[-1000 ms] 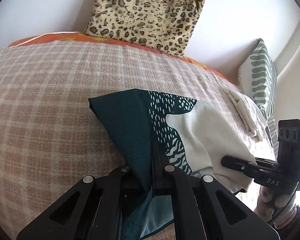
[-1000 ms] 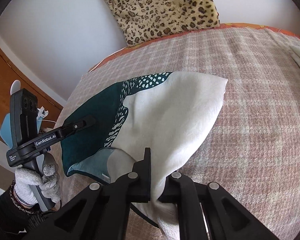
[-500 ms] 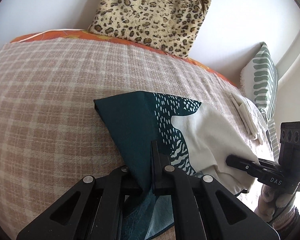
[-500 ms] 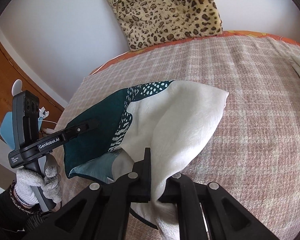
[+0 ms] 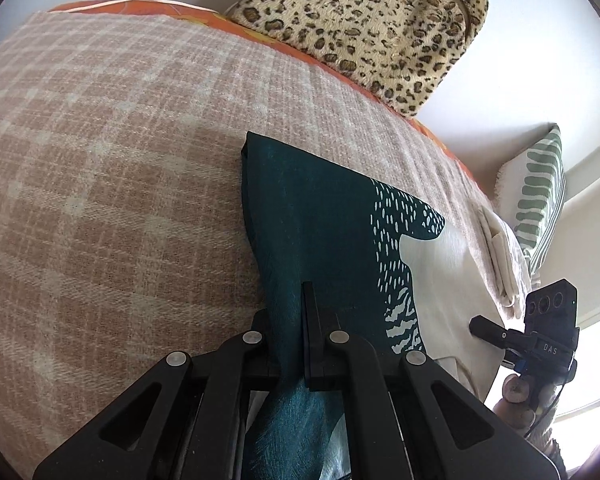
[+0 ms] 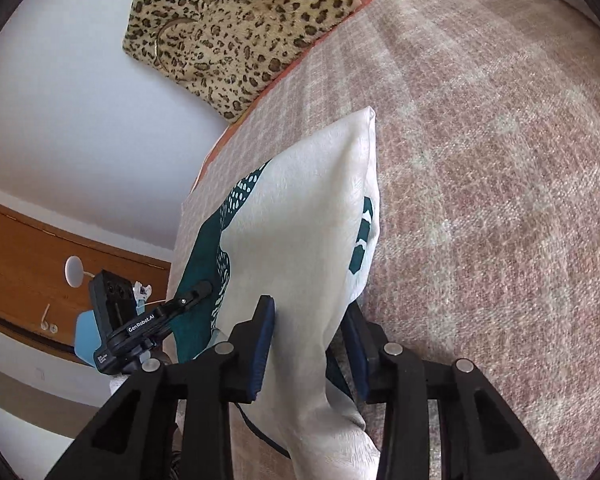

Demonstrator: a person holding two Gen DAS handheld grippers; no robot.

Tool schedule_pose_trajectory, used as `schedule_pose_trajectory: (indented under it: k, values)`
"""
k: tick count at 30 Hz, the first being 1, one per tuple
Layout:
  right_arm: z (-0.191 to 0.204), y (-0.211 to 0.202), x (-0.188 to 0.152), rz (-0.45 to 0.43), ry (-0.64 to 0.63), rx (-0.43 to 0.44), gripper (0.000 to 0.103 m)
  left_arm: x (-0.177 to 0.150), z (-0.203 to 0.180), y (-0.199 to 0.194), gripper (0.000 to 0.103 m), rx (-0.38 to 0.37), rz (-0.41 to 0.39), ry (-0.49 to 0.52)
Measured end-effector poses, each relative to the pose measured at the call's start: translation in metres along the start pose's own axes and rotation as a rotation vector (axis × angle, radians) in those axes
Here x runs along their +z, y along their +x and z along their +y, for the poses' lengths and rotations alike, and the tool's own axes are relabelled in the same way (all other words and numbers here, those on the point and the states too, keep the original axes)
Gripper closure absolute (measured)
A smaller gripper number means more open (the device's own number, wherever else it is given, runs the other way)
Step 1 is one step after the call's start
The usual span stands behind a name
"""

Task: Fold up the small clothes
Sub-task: 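Lift the folded shirt with both tools and carry it toward the white clothes stack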

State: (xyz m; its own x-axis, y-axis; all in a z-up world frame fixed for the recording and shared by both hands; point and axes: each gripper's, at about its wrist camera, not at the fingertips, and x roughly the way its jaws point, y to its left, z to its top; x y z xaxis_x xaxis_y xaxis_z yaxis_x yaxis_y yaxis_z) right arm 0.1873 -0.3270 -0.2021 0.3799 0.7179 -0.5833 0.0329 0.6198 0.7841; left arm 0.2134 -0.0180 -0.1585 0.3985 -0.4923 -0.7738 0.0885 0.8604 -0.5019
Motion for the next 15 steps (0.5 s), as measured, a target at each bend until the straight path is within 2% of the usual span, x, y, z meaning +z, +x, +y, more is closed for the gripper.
schedule_pose_trajectory:
  k: [1, 3, 4, 6, 9, 12, 15]
  values:
    - [0.003, 0.007, 0.0, 0.008, -0.014, 0.002, 0.081, 0.001, -0.001, 0.001, 0.1, 0.002, -0.001, 0.001]
    - [0.009, 0.018, -0.001, 0.008, -0.042, -0.023, 0.097, 0.002, -0.002, 0.002, 0.1, 0.008, -0.004, 0.003]
    - [0.014, 0.021, -0.001, 0.004, -0.06, -0.058, 0.1, 0.003, -0.003, 0.001, 0.1, 0.013, -0.007, 0.006]
    - [0.032, 0.021, 0.0, -0.007, -0.138, -0.14, 0.101, 0.004, -0.007, -0.001, 0.1, 0.032, -0.022, 0.032]
    - [0.07, 0.018, -0.003, -0.044, -0.328, -0.267, 0.102, 0.005, -0.017, -0.01, 0.1, 0.045, -0.058, 0.079]
    - [0.097, 0.011, -0.008, -0.084, -0.432, -0.307, 0.102, 0.008, -0.028, -0.022, 0.1, 0.049, -0.1, 0.124]
    - [0.109, 0.002, -0.01, -0.111, -0.459, -0.294, 0.102, 0.009, -0.036, -0.034, 0.1, 0.043, -0.134, 0.151]
